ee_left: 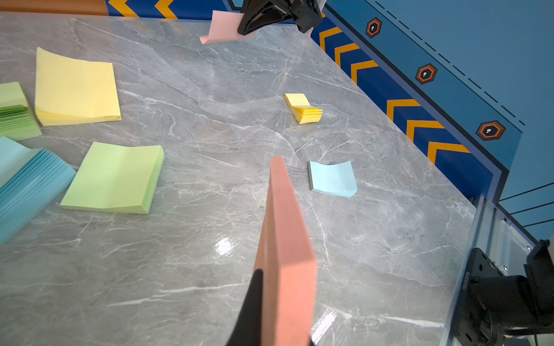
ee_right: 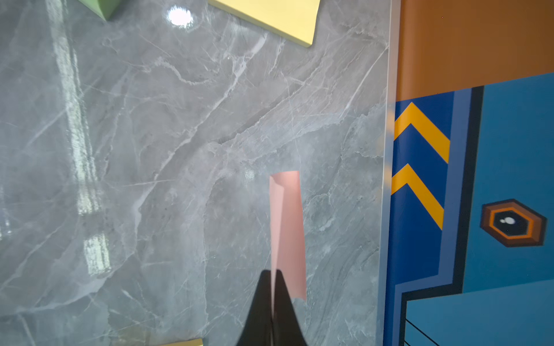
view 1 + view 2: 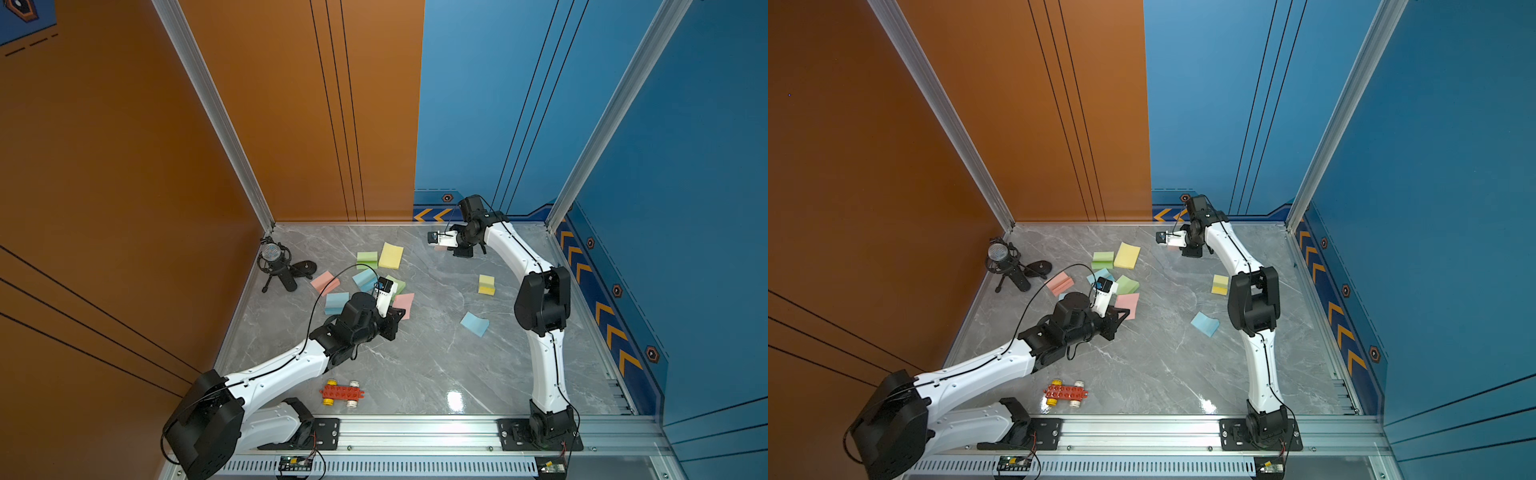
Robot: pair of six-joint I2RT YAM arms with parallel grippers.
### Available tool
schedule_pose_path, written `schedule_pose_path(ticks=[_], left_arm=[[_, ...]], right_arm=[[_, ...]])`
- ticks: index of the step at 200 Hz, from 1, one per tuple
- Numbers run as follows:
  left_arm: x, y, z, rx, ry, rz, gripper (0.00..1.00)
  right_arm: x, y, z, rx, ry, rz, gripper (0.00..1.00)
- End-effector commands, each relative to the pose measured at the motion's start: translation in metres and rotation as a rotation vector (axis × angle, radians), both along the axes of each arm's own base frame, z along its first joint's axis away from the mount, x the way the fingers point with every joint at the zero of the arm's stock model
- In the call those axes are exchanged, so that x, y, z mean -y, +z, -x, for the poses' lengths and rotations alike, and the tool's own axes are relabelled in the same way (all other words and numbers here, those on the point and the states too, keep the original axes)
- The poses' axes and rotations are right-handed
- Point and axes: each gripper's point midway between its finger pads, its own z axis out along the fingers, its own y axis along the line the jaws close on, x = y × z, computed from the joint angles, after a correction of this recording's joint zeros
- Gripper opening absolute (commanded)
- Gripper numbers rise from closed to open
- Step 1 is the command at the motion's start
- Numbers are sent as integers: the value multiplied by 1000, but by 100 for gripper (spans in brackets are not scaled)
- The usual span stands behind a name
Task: Tear off pages from different memo pads
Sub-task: Place the paper at the center of the board.
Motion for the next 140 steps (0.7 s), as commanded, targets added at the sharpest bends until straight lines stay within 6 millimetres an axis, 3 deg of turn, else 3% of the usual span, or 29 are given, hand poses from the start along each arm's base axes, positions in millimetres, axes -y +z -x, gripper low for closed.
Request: schedule_pose_path(ticks=[1,62,121,131,140], left_arm=[[3,-3,-3,-24,7,-3,0],[11,-11,-3,-38,-15,-21,0],[16,-16,-2,-50,-31,-33,0],[17,-18,-2,-54,-34,-36,0],[19,-18,-2,-54,-38,-37,0]], right_arm=[[10,-17,1,-26,88,99,0],[17,-65,-16,-68,89,109,0],[37,-81,-10,-103,103,110,0],[38,-84,-9,-106,107,107,11],[37,-85,-9,-107,108,101,30]])
